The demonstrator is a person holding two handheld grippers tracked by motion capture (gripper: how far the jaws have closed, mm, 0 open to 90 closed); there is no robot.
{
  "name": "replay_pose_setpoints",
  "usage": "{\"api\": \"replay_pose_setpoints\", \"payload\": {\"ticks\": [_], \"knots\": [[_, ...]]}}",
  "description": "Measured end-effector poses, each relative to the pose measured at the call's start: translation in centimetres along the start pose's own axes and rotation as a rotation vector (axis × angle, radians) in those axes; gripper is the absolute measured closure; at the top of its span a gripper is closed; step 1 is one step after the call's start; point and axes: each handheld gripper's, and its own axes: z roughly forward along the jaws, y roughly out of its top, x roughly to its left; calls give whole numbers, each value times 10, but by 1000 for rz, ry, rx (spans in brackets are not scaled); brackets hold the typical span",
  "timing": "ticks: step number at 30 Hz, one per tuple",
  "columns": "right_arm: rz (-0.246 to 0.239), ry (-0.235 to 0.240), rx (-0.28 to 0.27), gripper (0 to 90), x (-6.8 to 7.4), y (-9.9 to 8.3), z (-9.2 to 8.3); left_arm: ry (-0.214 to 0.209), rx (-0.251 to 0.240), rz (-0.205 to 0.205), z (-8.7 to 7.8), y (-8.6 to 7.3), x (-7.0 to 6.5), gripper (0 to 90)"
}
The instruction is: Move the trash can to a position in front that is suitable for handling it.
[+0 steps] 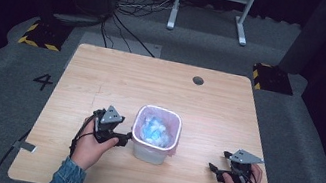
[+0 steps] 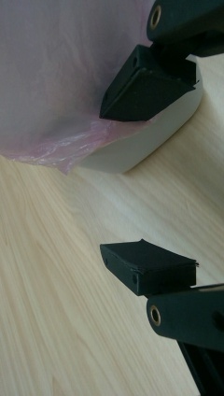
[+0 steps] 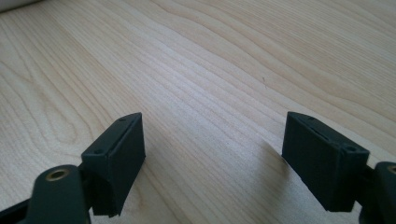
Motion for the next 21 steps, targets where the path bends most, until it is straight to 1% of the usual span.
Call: {"api": "replay_pose_setpoints", "payload": {"ticks": [4,5,7,9,11,14,16,18,19,21], "knots": [[2,2,0,213,0,0,0,-19,-5,21,5,2,-9,287],[2,2,0,213,0,0,0,-21,-10,19,7,2,-11,288],[3,3,0,213,0,0,0,-31,-12,29,10,3,-15,292],[4,4,0,213,0,0,0,-55,-10,31,13,4,-21,293],[4,4,0,214,0,0,0,-77,-3,48,17,6,-28,290],[2,5,-1,217,0,0,0,-105,4,62,23,7,-36,282],[0,5,-2,219,0,0,0,-109,4,65,25,7,-39,278],[0,7,-2,220,0,0,0,-104,5,77,25,8,-41,270],[1,9,-1,221,0,0,0,-100,1,86,24,9,-41,262],[3,13,0,221,-1,0,0,-95,-13,90,20,10,-42,247]]}}
